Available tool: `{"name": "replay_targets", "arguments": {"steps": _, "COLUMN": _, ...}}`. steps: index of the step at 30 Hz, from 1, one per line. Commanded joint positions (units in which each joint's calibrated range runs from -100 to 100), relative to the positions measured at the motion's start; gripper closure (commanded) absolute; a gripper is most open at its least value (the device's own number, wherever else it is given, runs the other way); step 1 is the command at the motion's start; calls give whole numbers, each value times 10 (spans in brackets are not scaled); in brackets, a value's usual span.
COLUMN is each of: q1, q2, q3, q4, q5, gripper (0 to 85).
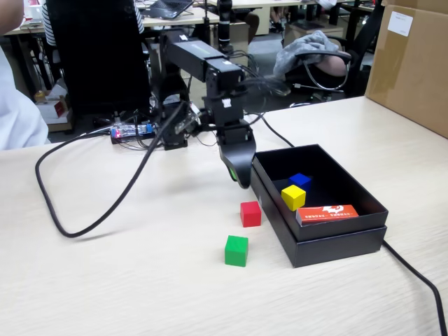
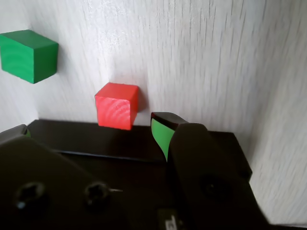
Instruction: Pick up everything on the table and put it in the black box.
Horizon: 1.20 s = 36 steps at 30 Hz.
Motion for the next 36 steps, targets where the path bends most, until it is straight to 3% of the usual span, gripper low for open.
{"name": "replay_targets", "arguments": {"steps": 1, "q1": 5, "q2": 62, "q3": 87, "q4": -33, "q5": 8, "gripper": 358}}
{"name": "replay_targets", "arguments": {"steps": 15, "q1": 13, "q2": 246, "q3": 213, "q4": -65, "q5": 11, "gripper": 364}}
{"name": "replay_targets", "arguments": {"steps": 21, "q1": 12, "q2": 284, "q3": 232, "q4": -88, "q5": 11, "gripper": 407}}
{"name": "replay_targets", "arguments": {"steps": 24, "q1": 10, "q2": 292, "q3": 233, "q4": -95, "q5": 11, "gripper": 517}}
{"name": "replay_targets", "arguments": {"steps": 28, "q1": 9, "q2": 304, "q3": 233, "q4": -98, "q5": 11, "gripper": 540}}
{"name": "replay_targets", "arguments": {"steps": 32, "q1": 2, "q2": 304, "q3": 255, "q4": -98, "q5": 15, "gripper": 846}}
{"name": "replay_targets", "arguments": {"steps": 36, "q1": 1, "q2": 280, "q3": 255, "q4": -98, "q5": 13, "gripper": 846}}
